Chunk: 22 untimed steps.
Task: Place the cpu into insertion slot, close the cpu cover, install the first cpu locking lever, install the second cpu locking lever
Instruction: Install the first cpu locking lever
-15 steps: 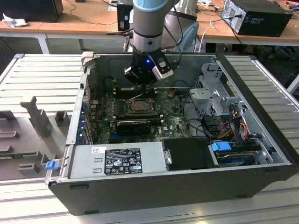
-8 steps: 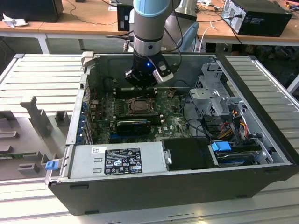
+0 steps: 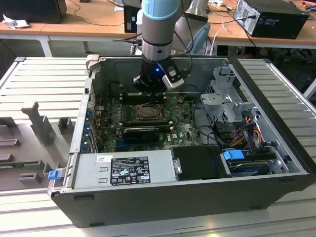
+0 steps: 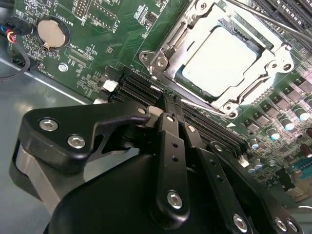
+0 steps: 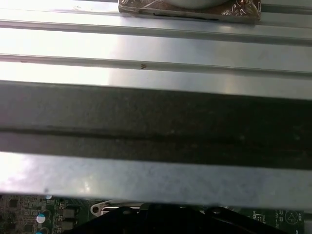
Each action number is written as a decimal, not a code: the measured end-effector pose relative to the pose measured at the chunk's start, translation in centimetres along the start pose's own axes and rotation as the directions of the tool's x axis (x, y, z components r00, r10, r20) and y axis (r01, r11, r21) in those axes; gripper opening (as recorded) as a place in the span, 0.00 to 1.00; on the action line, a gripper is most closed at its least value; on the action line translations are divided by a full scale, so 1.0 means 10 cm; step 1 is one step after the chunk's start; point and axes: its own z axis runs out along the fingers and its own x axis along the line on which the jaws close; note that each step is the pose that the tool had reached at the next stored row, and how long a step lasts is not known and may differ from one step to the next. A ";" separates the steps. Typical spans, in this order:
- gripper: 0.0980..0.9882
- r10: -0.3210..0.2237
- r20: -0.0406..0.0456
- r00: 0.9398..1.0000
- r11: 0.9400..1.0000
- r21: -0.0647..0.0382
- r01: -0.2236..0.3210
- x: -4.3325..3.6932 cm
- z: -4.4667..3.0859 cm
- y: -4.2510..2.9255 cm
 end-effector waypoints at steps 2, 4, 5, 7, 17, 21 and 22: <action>0.01 0.000 0.000 1.000 1.000 0.000 0.000 0.000 0.002 0.000; 0.01 0.000 0.000 1.000 1.000 0.000 0.000 0.000 0.004 0.000; 0.01 0.000 0.000 1.000 1.000 0.000 0.000 0.000 0.004 0.000; 0.01 0.000 0.000 1.000 1.000 0.000 0.000 0.000 0.004 0.000; 0.01 0.000 0.004 1.000 1.000 0.002 0.000 0.000 0.064 -0.008; 0.01 0.000 0.003 1.000 1.000 0.017 0.000 0.000 0.082 -0.010; 0.01 -0.001 0.003 1.000 1.000 0.021 0.001 -0.001 0.085 -0.010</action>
